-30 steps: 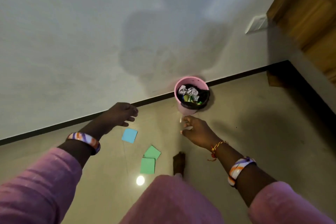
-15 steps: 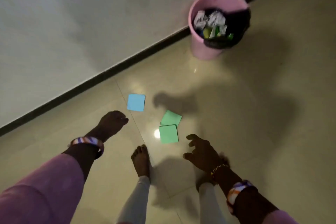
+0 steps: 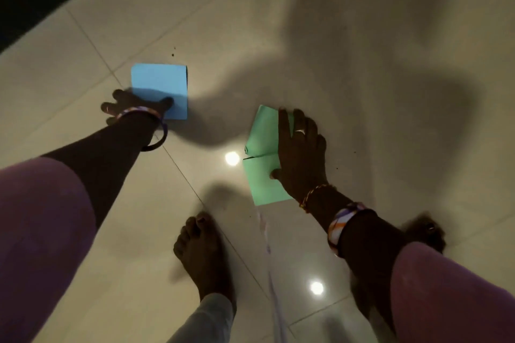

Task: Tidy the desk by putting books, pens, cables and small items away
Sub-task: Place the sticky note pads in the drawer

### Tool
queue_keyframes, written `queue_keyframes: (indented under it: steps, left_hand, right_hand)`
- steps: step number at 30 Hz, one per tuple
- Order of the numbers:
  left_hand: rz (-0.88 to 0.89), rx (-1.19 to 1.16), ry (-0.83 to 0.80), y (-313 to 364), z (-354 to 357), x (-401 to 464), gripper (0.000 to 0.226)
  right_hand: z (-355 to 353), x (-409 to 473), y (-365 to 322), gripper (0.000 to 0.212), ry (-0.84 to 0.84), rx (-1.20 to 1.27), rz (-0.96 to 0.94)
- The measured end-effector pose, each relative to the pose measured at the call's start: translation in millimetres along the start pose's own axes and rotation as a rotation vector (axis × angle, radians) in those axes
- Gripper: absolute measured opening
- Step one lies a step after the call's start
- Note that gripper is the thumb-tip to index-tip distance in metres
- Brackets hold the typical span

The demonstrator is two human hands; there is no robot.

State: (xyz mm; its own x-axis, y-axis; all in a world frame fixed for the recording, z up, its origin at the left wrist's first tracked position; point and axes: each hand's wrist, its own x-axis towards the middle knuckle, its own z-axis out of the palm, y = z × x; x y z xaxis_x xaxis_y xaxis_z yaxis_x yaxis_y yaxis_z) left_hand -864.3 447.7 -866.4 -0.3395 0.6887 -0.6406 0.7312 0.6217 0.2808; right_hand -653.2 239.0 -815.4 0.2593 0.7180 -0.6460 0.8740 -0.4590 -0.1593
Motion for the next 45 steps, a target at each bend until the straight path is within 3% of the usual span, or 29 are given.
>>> queue_keyframes:
  steps: [1,3,6,9,12,14,15,18,19,20,23,24,29,33,34,37,39,45]
  left_hand:
    - [-0.002,-0.025,-0.022,-6,7,5,0.113]
    - [-0.005,-0.073,0.030,9,10,-22,0.077]
    - [0.056,-0.043,0.055,16,8,-55,0.058]
    - [0.019,-0.342,-0.123,21,-10,-98,0.043]
    - [-0.068,-0.601,-0.372,34,-31,-161,0.010]
    - [-0.078,-0.681,-0.520,52,-46,-212,0.004]
    - [-0.056,-0.685,-0.578,65,-55,-240,0.008]
    - [-0.006,-0.647,-0.740,111,-83,-315,0.073]
    - [-0.003,-0.669,-0.773,131,-92,-342,0.078]
    - [0.007,-0.688,-0.819,149,-100,-368,0.071]
    - [0.089,-0.747,-0.811,205,-124,-448,0.016]
    - [0.138,-0.741,-0.783,225,-133,-476,0.012]
    - [0.477,-0.698,-0.648,316,-165,-600,0.041]
    - [0.695,-0.668,-0.621,389,-174,-691,0.065]
    - [0.742,-0.647,-0.636,408,-173,-712,0.068]
    - [0.827,-0.547,-0.739,462,-167,-763,0.053]
    - [0.863,-0.491,-0.840,496,-158,-789,0.060]
    - [0.952,-0.541,-0.977,596,-115,-850,0.038]
  right_hand:
    - [2,5,-1,0.121,0.021,-0.049,0.017]
    - [0,14,0,0.118,0.042,-0.086,0.044]
    - [-9,23,8,0.085,-0.019,0.036,0.052]
    - [-32,12,17,0.055,-0.079,0.436,0.128]
    - [-72,-19,19,0.034,0.001,1.063,0.308]
    - [-111,-49,22,0.026,-0.045,1.425,0.351]
    - [-133,-65,24,0.024,-0.074,1.522,0.342]
    - [-202,-114,38,0.018,-0.077,1.605,0.249]
    - [-229,-132,45,0.016,-0.056,1.627,0.216]
    - [-255,-148,52,0.015,-0.035,1.638,0.186]
    - [-335,-202,78,0.017,0.014,1.651,0.111]
    - [-362,-221,89,0.015,0.023,1.665,0.089]
    - [-482,-313,146,0.042,0.103,1.736,0.042]
    - [-557,-374,195,0.017,0.307,1.629,-0.077]
    - [-575,-385,211,0.023,0.369,1.601,-0.090]
    - [-621,-410,255,0.028,0.538,1.607,-0.082]
    - [-645,-425,285,0.027,0.629,1.630,-0.089]
    - [-705,-437,387,0.034,0.935,1.709,-0.055]
